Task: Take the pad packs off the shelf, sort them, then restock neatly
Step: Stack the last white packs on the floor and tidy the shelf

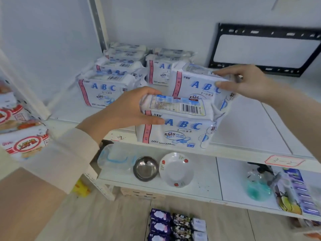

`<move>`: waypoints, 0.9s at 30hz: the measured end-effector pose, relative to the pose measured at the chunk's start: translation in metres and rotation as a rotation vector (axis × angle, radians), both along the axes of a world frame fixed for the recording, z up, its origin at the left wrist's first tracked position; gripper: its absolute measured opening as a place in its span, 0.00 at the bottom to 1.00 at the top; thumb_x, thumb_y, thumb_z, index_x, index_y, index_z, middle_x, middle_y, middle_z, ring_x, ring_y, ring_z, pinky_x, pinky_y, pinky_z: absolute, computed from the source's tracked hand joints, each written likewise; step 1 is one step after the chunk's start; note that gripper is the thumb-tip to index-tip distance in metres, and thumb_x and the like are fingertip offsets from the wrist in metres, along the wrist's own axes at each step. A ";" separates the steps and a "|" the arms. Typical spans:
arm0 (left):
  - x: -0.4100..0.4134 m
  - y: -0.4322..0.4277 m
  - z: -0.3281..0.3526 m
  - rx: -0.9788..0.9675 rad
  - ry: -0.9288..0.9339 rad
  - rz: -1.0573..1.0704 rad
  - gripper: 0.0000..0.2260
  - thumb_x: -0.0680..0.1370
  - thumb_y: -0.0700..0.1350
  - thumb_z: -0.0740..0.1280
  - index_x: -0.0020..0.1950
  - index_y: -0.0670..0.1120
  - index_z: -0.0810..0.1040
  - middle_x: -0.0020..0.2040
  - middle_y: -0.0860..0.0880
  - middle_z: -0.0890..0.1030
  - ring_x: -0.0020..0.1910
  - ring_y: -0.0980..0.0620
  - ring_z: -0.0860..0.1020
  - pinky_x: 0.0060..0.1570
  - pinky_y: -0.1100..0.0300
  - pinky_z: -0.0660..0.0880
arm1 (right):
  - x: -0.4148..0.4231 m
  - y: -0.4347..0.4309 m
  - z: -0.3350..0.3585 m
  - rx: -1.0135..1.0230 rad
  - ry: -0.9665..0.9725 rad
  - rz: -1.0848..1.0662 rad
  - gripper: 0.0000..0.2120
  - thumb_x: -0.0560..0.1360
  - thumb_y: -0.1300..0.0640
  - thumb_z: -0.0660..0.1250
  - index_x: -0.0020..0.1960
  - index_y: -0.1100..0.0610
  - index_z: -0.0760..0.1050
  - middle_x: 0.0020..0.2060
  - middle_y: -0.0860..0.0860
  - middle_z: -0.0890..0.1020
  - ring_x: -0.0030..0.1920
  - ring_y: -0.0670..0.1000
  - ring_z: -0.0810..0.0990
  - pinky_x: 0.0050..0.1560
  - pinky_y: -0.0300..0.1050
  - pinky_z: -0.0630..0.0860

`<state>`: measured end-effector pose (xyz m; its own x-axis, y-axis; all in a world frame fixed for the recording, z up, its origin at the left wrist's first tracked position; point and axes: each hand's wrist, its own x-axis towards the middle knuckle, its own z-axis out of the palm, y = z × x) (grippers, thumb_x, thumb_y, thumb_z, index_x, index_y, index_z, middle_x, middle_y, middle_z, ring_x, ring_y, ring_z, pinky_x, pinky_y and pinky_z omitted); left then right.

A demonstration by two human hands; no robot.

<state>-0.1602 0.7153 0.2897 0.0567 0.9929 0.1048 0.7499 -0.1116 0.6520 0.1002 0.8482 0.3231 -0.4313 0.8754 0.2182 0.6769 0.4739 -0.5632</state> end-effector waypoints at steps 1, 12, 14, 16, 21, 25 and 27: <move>-0.001 0.008 -0.001 -0.001 0.019 0.001 0.34 0.62 0.55 0.75 0.66 0.55 0.69 0.54 0.65 0.71 0.49 0.68 0.70 0.43 0.81 0.63 | -0.002 0.008 0.000 0.010 -0.018 -0.006 0.17 0.72 0.53 0.70 0.60 0.50 0.77 0.58 0.50 0.78 0.53 0.47 0.74 0.52 0.38 0.67; -0.013 0.063 -0.012 -0.033 0.207 -0.054 0.36 0.64 0.56 0.75 0.69 0.52 0.66 0.66 0.55 0.70 0.55 0.63 0.65 0.48 0.71 0.62 | -0.034 0.066 -0.005 -0.013 -0.082 0.049 0.16 0.72 0.50 0.70 0.59 0.45 0.76 0.59 0.52 0.77 0.44 0.49 0.75 0.46 0.38 0.73; -0.014 0.067 -0.010 -0.039 0.278 -0.067 0.36 0.63 0.57 0.75 0.68 0.52 0.67 0.65 0.54 0.71 0.56 0.61 0.67 0.50 0.68 0.61 | -0.040 0.072 -0.007 -0.012 -0.093 0.083 0.15 0.72 0.51 0.71 0.58 0.44 0.76 0.58 0.52 0.78 0.35 0.45 0.71 0.37 0.30 0.68; -0.015 0.071 -0.009 -0.033 0.322 -0.076 0.36 0.63 0.58 0.75 0.67 0.51 0.67 0.63 0.53 0.72 0.56 0.59 0.67 0.50 0.68 0.60 | -0.046 0.078 -0.010 -0.034 -0.077 0.108 0.14 0.71 0.52 0.71 0.56 0.43 0.76 0.58 0.53 0.78 0.42 0.51 0.75 0.44 0.35 0.72; -0.020 0.079 -0.010 -0.061 0.413 -0.100 0.40 0.63 0.62 0.73 0.70 0.51 0.63 0.67 0.53 0.67 0.61 0.59 0.64 0.57 0.66 0.60 | -0.063 0.090 -0.021 -0.047 -0.062 0.150 0.16 0.70 0.53 0.72 0.57 0.45 0.77 0.61 0.47 0.76 0.61 0.53 0.73 0.60 0.42 0.67; -0.021 0.084 -0.008 -0.083 0.487 -0.117 0.41 0.65 0.63 0.70 0.72 0.50 0.59 0.69 0.53 0.65 0.67 0.56 0.60 0.64 0.62 0.59 | -0.075 0.100 -0.031 -0.040 -0.093 0.215 0.17 0.70 0.54 0.72 0.58 0.43 0.75 0.62 0.47 0.74 0.64 0.45 0.69 0.60 0.32 0.59; -0.021 0.088 -0.006 -0.093 0.513 -0.124 0.41 0.65 0.63 0.69 0.73 0.50 0.58 0.69 0.53 0.63 0.67 0.55 0.59 0.65 0.60 0.58 | -0.079 0.105 -0.035 -0.048 -0.103 0.229 0.17 0.70 0.54 0.72 0.58 0.44 0.76 0.61 0.46 0.73 0.64 0.44 0.68 0.58 0.29 0.58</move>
